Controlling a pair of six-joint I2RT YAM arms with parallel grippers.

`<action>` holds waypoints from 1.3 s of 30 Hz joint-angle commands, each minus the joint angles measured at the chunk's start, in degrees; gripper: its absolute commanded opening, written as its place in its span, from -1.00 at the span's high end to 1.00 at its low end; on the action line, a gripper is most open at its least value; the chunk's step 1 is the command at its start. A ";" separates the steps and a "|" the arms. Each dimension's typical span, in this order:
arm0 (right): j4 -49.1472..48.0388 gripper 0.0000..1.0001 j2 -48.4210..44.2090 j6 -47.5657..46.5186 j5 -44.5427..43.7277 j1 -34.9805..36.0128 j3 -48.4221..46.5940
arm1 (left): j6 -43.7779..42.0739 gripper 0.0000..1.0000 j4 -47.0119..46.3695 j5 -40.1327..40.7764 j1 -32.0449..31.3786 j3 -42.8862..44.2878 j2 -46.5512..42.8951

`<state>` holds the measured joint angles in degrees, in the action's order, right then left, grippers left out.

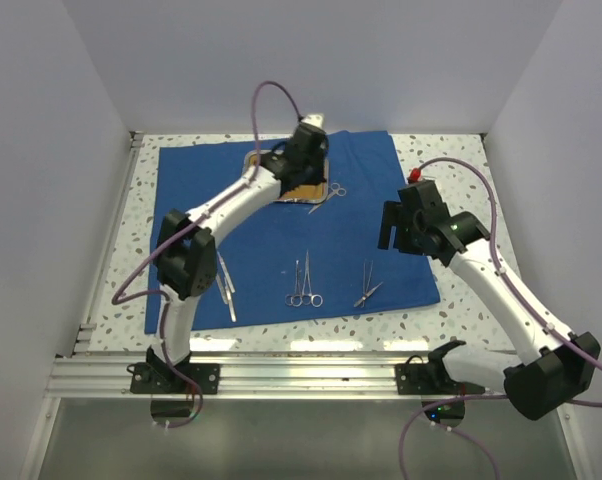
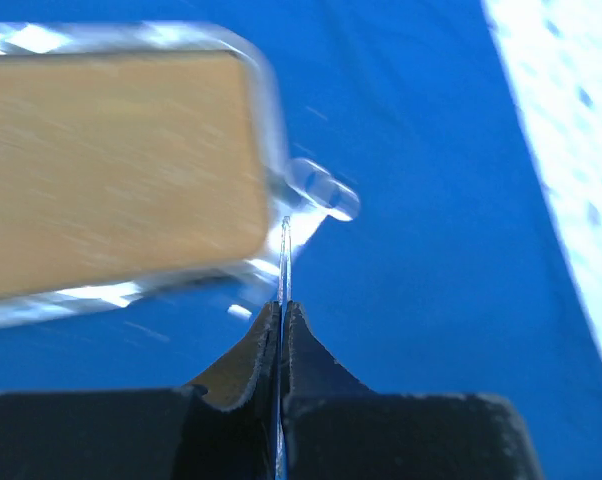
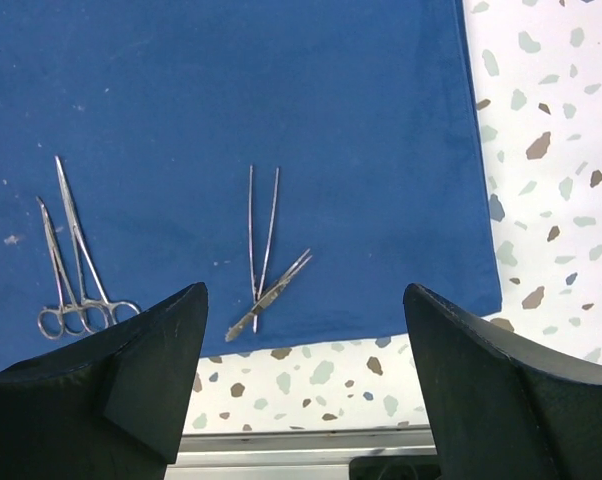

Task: Open and lay out the surgical kit
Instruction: Place the medical item in the surgical kit.

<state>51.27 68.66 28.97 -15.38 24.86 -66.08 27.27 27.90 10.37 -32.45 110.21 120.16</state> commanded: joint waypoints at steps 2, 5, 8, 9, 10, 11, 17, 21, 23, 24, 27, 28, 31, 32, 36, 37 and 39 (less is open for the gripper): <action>-1.08 -0.67 -4.50 -1.29 -2.11 -0.08 2.10 | 8.32 1.00 3.38 2.20 -12.98 -3.95 -0.19; 0.06 -0.66 -7.22 -1.11 -5.62 -0.17 3.24 | 12.01 1.00 5.84 1.32 -16.85 -5.00 1.04; 0.85 -0.66 -9.42 -0.85 -7.82 -0.25 4.03 | 13.60 1.00 6.73 1.84 -19.32 -6.85 0.69; 1.03 -0.66 -9.95 -0.76 -8.17 -0.25 4.29 | 13.95 1.00 6.64 2.28 -19.84 -7.55 0.52; 1.03 -0.66 -10.13 -0.58 -8.27 -0.25 4.47 | 14.22 1.00 6.29 2.29 -20.89 -9.38 0.08; 1.12 -0.66 -10.39 -0.23 -7.92 -0.25 5.17 | 15.00 1.00 5.85 2.20 -21.25 -10.36 -0.10; 2.17 -0.66 -11.45 0.30 -6.86 -0.25 6.49 | 17.12 1.00 3.92 -2.02 -23.80 -13.80 0.95; 2.79 -0.66 -11.97 -0.32 -7.91 -0.25 7.02 | 17.29 1.00 2.34 -4.82 -25.38 -13.54 1.57; 2.96 -0.66 -11.97 -0.41 -8.09 -0.25 7.37 | 17.82 1.00 2.33 -6.06 -25.65 -12.92 1.92; 2.96 -0.66 -11.97 -0.41 -8.09 -0.34 7.46 | 17.82 1.00 2.33 -7.20 -25.65 -12.22 2.10; 2.79 -0.66 -11.89 -0.06 -8.09 -0.25 7.81 | 16.60 0.72 2.94 -8.43 -25.56 -10.55 2.36; 2.70 -0.66 -11.71 0.03 -8.00 -0.34 7.81 | 16.16 0.32 3.21 -8.44 -25.56 -10.11 2.45; 2.61 -0.66 -10.31 0.47 -8.00 -0.25 6.94 | 14.22 -0.06 5.05 -7.12 -24.69 -7.91 2.62; 2.61 -0.66 -9.87 0.73 -8.09 -0.25 6.15 | 13.26 -0.11 5.41 -6.77 -24.16 -7.39 2.45; 2.96 -0.66 -7.85 0.91 -8.44 -0.17 3.25 | 10.80 -0.15 5.41 -5.98 -16.28 -6.24 -0.26; 2.96 -0.66 -7.23 1.00 -8.53 -0.25 2.63 | 10.09 -0.13 5.15 -5.98 -14.33 -6.15 -0.88; 3.75 -0.66 -6.44 0.74 -8.97 -0.25 0.70 | 7.46 -0.10 4.80 -4.14 -8.46 -5.54 -2.20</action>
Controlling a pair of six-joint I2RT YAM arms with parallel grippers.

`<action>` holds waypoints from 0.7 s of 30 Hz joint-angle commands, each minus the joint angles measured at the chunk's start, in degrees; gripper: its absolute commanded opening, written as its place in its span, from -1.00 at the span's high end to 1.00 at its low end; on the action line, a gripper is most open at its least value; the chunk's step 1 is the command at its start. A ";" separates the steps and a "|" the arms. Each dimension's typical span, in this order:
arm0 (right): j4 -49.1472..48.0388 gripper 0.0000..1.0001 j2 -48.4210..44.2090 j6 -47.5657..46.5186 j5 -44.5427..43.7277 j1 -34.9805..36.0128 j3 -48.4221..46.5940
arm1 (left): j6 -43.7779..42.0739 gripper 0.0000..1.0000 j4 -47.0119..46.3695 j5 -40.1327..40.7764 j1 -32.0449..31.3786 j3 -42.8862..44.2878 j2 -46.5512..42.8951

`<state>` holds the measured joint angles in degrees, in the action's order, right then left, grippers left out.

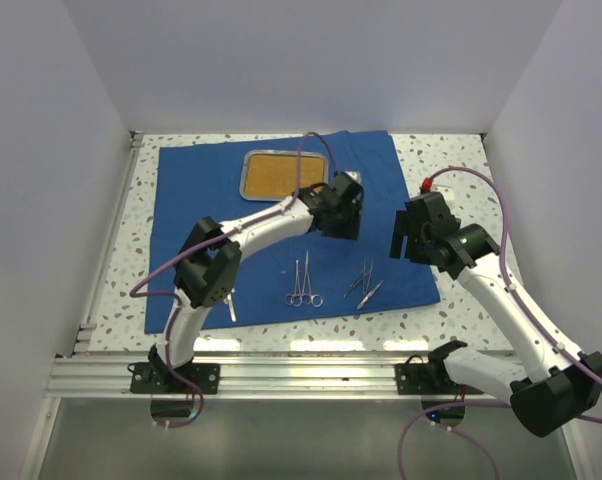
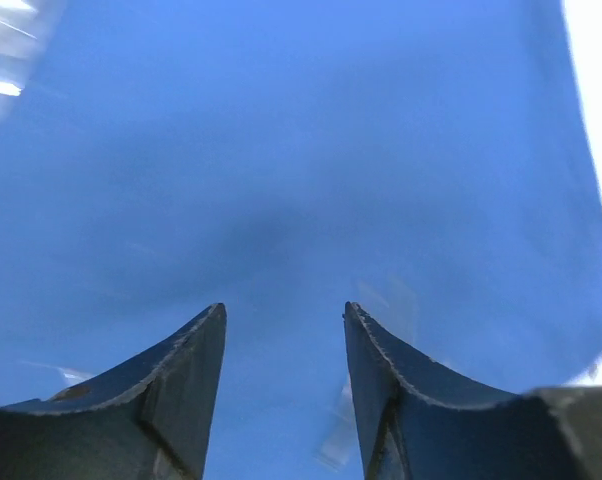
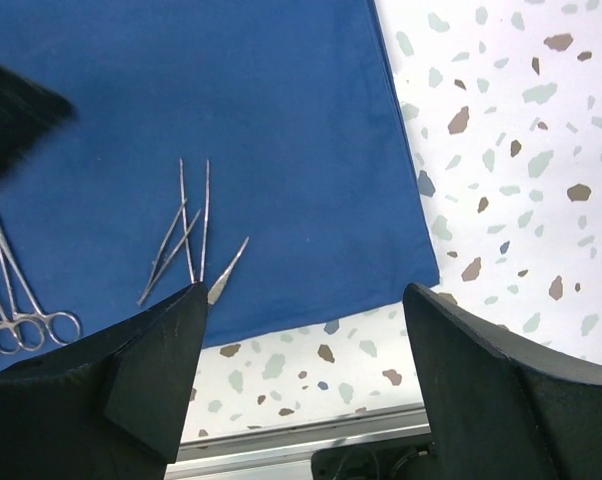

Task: Open and lay out the surgical kit
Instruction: Place the medical item in the surgical kit, then move the container from the surgical kit.

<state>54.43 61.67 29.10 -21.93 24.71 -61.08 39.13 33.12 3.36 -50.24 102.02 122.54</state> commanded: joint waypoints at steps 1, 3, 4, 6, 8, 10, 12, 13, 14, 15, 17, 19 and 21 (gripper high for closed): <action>0.76 -0.66 1.34 0.52 -2.50 -0.19 -4.92 | -5.55 -0.08 -0.69 3.67 11.28 2.92 -4.77; 1.55 -0.66 1.96 0.17 -2.76 -0.10 -6.68 | -9.15 -0.05 -1.48 6.65 16.89 3.97 -4.68; 1.73 -0.66 2.31 0.08 -2.68 -0.10 -7.21 | -10.12 -0.04 -1.48 7.45 18.75 4.59 -4.33; 2.08 -0.66 3.28 -0.36 -2.76 -0.01 -8.53 | -12.93 -0.03 -2.27 8.68 23.84 6.08 -2.85; 1.99 -0.66 4.59 -0.54 -2.68 -0.10 -9.58 | -14.60 0.00 -2.45 8.86 26.85 7.49 -1.09; 1.73 -0.66 5.47 -0.71 -2.50 -0.10 -10.81 | -15.14 0.04 -1.58 8.07 30.45 10.73 2.43; 1.82 -0.66 7.49 -0.71 -2.41 -0.01 -12.04 | -16.28 0.06 -0.43 7.46 32.73 13.72 5.76; 1.73 -0.65 8.28 -0.63 -2.41 -0.10 -13.26 | -16.63 0.07 -0.25 7.28 33.27 14.43 6.65; 1.73 -0.66 8.90 -0.54 -2.41 -0.10 -13.89 | -17.33 0.07 -0.34 7.11 33.71 14.87 7.44; 1.73 -0.66 10.21 -0.45 -2.33 -0.10 -14.41 | -17.69 0.08 -0.52 6.49 34.50 15.31 8.67; 1.29 -0.66 11.28 -0.45 -2.06 -0.19 -15.91 | -18.91 0.09 -0.69 6.23 34.86 16.10 10.08; 1.03 -0.66 13.03 -0.63 -1.97 -0.01 -16.96 | -19.53 0.11 -0.78 5.79 35.47 16.46 11.66; 1.02 -0.65 14.44 -0.71 -1.71 -0.10 -17.49 | -20.06 0.14 -0.87 5.96 36.00 16.20 12.63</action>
<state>56.12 74.83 28.84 -23.05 24.71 -75.61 22.11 32.38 10.20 -15.05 116.36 133.86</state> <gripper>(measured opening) 0.829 0.438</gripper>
